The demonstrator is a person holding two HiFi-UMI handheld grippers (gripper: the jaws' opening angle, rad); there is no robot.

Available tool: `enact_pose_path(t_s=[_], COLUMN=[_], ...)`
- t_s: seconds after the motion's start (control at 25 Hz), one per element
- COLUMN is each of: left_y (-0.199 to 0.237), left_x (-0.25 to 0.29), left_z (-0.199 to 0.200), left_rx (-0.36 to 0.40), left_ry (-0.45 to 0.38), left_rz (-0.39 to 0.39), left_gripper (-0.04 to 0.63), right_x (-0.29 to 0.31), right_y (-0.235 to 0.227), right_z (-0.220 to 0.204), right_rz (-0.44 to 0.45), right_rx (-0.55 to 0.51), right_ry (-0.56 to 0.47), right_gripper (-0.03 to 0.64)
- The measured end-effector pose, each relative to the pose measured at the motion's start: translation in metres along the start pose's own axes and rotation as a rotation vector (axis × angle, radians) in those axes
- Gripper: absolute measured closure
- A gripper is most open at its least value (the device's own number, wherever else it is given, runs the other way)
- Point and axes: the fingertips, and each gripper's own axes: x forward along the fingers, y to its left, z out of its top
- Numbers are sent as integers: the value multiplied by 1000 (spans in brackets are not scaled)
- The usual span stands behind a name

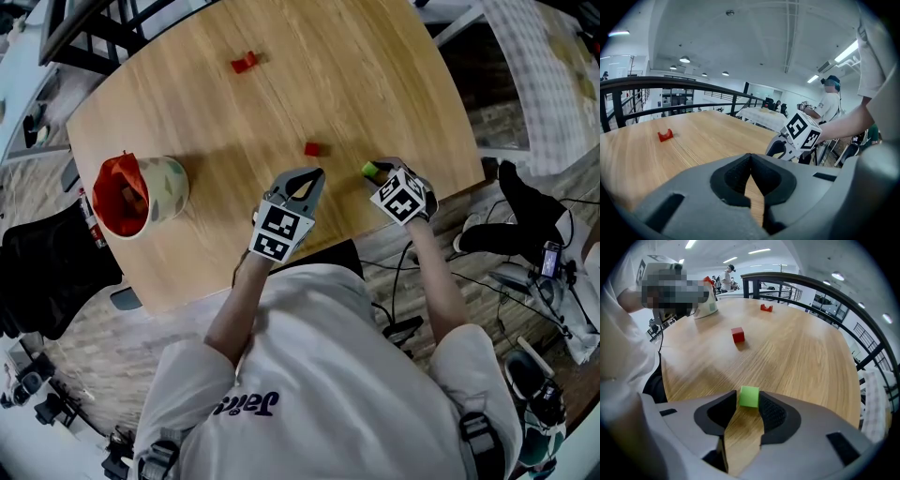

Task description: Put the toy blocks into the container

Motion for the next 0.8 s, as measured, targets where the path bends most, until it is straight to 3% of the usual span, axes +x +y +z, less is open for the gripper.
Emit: enact_pose_path(t_s=[0.36, 0.6, 0.8], left_y=[1, 1, 4], left_x=[-5, -26, -59], left_z=[3, 13, 29], left_rx=[2, -14, -36], left_ry=[-14, -51, -105], left_rz=[13, 38, 83], left_gripper=[588, 588, 588], right_x=[1, -18, -45], right_y=[0, 2, 2], right_z=[-1, 14, 50], right_rz=[4, -5, -10], right_rx=[0, -68, -153], right_ry=[-3, 3, -12], right_gripper=[477, 479, 479])
